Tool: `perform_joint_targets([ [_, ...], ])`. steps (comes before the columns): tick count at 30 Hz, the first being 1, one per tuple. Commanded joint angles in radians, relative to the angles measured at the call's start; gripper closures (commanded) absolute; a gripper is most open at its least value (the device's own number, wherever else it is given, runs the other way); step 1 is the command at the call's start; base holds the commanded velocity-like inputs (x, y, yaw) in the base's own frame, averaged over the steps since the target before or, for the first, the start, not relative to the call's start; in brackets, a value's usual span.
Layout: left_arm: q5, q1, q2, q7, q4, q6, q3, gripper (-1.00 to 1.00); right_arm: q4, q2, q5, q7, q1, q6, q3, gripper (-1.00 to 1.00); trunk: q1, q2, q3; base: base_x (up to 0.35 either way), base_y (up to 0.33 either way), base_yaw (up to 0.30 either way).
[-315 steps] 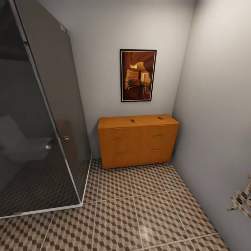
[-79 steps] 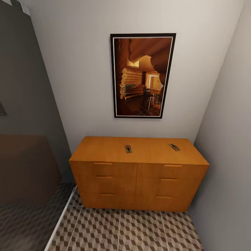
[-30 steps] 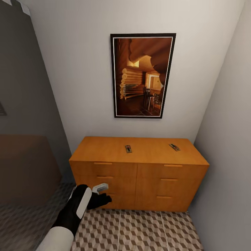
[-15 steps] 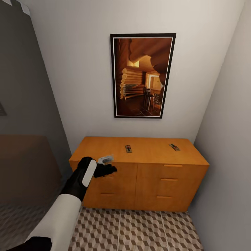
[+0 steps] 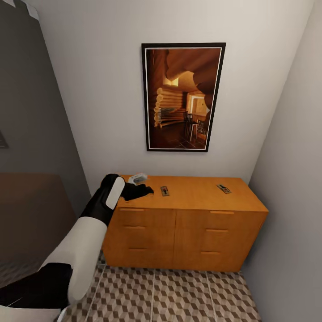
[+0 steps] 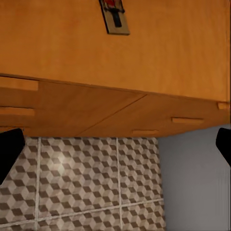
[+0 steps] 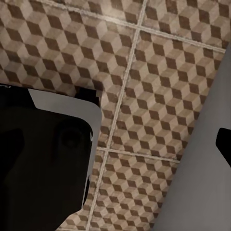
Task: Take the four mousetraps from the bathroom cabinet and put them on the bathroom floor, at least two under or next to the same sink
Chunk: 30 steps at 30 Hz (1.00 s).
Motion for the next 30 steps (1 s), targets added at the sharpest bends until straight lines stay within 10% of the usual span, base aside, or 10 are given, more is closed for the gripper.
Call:
perform_joint_targets([
  [1,0.017,-0.024,-0.001,0.01,0.018,0.006,0.002,-1.0,0.001,0.0,-0.008,0.005,-0.001,0.002,0.009,-1.0,0.001,-0.002,-0.002,0.0,0.0,0.0],
  [15,0.119,-0.286,-0.002,0.01,0.231,0.009,0.002,-1.0,0.001,-0.001,-0.008,0.005,-0.002,0.001,0.008,-1.0,0.001,-0.002,-0.002,0.0,0.0,0.0],
  [30,0.127,-0.429,-0.006,0.127,0.439,-0.009,0.003,-1.0,0.005,-0.004,-0.008,-0.02,-0.001,0.006,0.008,-1.0,0.001,-0.002,-0.002,0.02,-0.006,0.0],
])
